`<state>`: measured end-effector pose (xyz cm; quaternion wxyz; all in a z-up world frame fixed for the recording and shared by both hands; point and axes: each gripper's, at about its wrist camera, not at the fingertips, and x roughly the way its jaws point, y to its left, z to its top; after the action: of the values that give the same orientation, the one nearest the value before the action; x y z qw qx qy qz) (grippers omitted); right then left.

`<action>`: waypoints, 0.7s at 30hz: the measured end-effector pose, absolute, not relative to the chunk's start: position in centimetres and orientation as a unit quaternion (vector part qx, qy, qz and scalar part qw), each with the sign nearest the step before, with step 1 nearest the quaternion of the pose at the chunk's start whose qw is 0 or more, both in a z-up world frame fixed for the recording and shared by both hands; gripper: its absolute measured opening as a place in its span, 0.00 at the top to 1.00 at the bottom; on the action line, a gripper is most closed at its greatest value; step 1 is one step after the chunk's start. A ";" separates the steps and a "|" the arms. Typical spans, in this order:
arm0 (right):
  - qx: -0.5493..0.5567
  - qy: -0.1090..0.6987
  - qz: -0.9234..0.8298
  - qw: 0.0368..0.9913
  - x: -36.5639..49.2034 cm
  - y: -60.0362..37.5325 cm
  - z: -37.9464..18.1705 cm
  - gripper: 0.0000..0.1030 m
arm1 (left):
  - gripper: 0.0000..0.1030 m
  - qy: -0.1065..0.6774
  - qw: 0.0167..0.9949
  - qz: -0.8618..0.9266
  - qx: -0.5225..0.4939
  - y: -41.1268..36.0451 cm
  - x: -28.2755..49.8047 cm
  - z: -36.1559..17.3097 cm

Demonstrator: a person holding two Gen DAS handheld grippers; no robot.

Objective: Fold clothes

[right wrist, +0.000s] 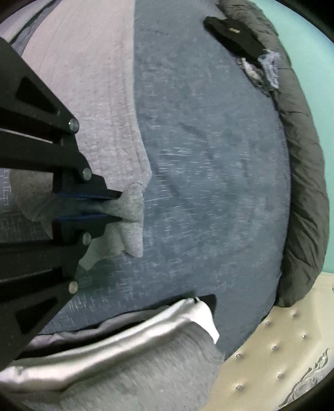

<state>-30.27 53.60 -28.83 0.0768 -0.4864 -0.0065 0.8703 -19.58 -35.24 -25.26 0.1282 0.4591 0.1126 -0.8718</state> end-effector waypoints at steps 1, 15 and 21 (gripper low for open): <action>-0.480 -0.006 0.874 0.078 -30.5 53.5 -28.2 0.92 | 0.96 0.111 0.131 -0.874 0.454 -35.3 -19.3 -24.8; -0.408 0.006 0.907 0.100 -33.4 54.7 -23.0 0.92 | 0.98 0.127 0.140 -0.893 0.408 -37.5 -24.2 -20.1; -0.399 0.007 0.908 0.126 -35.3 55.4 -22.5 0.92 | 0.99 0.134 0.149 -0.893 0.404 -38.0 -25.8 -20.5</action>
<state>-35.35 55.41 -22.53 0.1256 -0.3987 0.0070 0.9084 -25.80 -37.95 -20.51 0.1493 0.4039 0.1339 -0.8925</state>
